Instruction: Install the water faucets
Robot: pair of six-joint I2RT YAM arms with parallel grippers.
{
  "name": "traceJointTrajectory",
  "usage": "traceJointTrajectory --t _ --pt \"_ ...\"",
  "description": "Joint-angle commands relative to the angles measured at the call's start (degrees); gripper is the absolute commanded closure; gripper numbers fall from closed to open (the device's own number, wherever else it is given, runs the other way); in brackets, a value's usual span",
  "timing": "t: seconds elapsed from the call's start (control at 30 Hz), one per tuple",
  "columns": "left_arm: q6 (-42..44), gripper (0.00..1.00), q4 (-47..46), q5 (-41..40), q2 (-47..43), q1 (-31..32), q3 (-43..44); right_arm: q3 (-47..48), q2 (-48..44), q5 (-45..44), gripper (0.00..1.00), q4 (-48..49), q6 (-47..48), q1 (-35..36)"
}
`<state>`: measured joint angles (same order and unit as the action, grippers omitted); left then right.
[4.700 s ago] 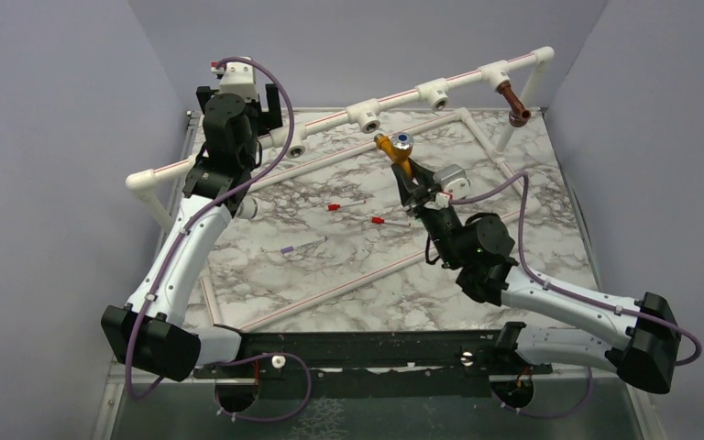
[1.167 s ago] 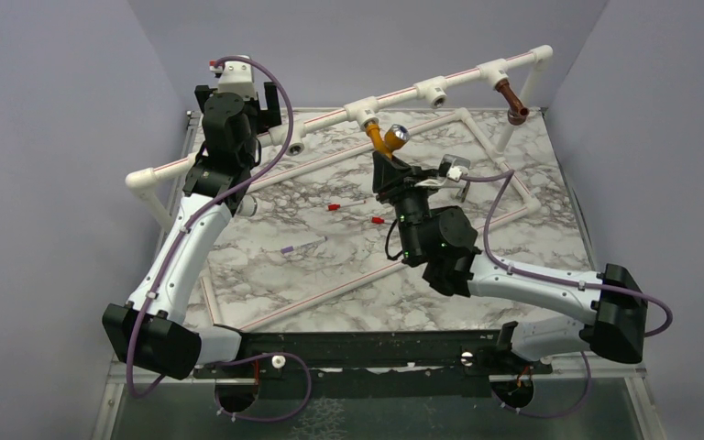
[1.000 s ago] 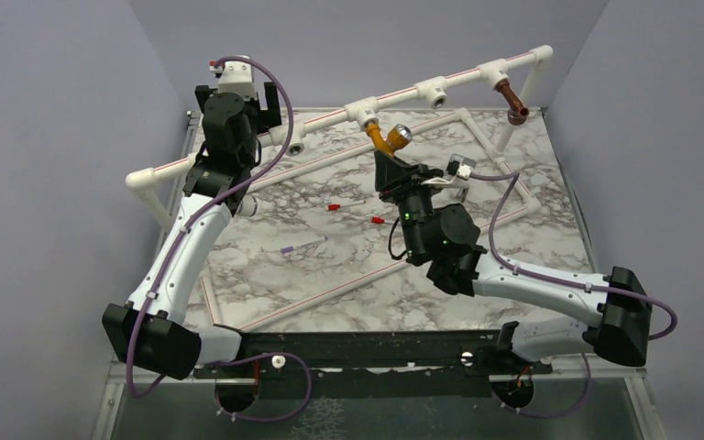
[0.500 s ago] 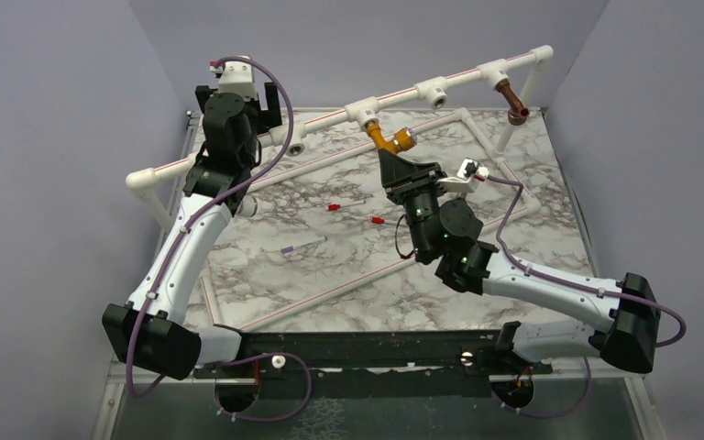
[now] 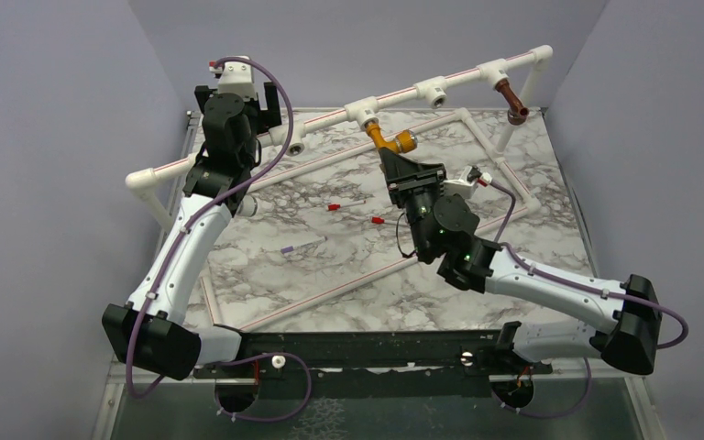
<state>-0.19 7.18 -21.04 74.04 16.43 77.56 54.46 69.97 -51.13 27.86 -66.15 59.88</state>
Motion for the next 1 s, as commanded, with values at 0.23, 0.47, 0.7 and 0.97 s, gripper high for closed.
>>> traceJointTrajectory --t 0.23,0.47,0.7,0.97 --pt "-1.27 0.05 7.94 2.24 -0.73 3.78 -3.03 3.67 1.44 6.97 0.99 -11.68 -19.55 -1.82" --pt "-1.13 0.05 7.85 2.05 -0.75 4.04 -3.12 3.84 1.5 7.04 0.99 -13.35 -19.45 -1.87" --pt "-1.11 0.05 7.84 1.95 -0.73 4.05 -3.12 2.6 0.08 5.34 0.8 -12.48 -15.85 -1.87" --pt "-1.13 0.04 7.85 2.05 -0.43 4.01 -3.12 1.14 -1.37 4.23 0.55 -10.89 -13.99 -1.87"
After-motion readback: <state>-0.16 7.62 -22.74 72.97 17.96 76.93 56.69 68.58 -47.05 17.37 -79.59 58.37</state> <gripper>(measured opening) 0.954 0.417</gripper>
